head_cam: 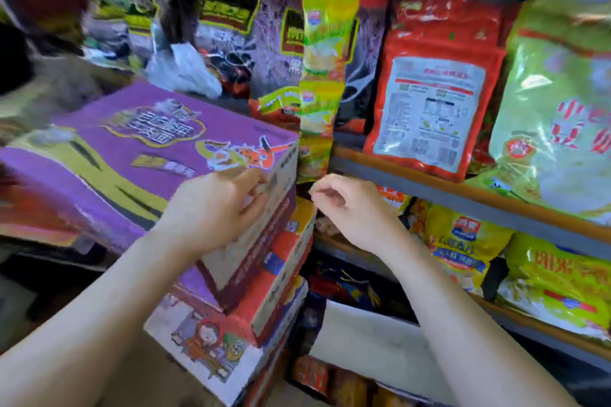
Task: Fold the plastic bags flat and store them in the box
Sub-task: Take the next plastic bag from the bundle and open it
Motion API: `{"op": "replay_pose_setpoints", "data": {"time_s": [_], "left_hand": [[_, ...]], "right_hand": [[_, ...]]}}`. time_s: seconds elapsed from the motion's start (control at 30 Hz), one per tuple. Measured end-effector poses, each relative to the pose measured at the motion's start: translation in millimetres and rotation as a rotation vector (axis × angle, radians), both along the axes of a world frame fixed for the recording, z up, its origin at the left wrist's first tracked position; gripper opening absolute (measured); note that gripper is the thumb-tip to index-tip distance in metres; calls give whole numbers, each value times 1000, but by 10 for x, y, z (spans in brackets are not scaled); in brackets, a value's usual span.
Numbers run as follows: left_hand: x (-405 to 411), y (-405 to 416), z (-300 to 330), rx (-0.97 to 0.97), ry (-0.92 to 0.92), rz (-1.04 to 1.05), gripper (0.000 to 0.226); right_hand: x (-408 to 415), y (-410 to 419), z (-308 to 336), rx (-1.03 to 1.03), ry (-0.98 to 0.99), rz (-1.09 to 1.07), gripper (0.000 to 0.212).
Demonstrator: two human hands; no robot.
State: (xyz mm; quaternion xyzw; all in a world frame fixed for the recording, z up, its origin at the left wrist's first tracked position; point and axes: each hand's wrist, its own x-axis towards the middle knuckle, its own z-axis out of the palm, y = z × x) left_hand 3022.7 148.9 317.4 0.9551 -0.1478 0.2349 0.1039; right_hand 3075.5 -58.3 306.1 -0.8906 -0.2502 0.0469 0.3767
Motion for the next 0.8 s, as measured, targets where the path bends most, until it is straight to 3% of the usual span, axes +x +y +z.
{"op": "replay_pose_setpoints", "data": {"time_s": [0.13,0.3,0.5,0.7,0.8], "left_hand": [[186,791,150,15,27,-11,34],[715,1927,287,294,171,102,26],[1374,2520,479,490,257,159,26],[1921,3072,393,462,243,196,24],[2254,3405,320,446,200,160,22]], "right_hand": [[184,643,240,-47,-157,-69,16],[487,1520,437,-272,-299,-156,21],[1045,2210,527,-439,-302,-213,22],[1678,2939,441,-523,-418,-249,26],[2068,3398,351,-517,-365,-260,29]]}}
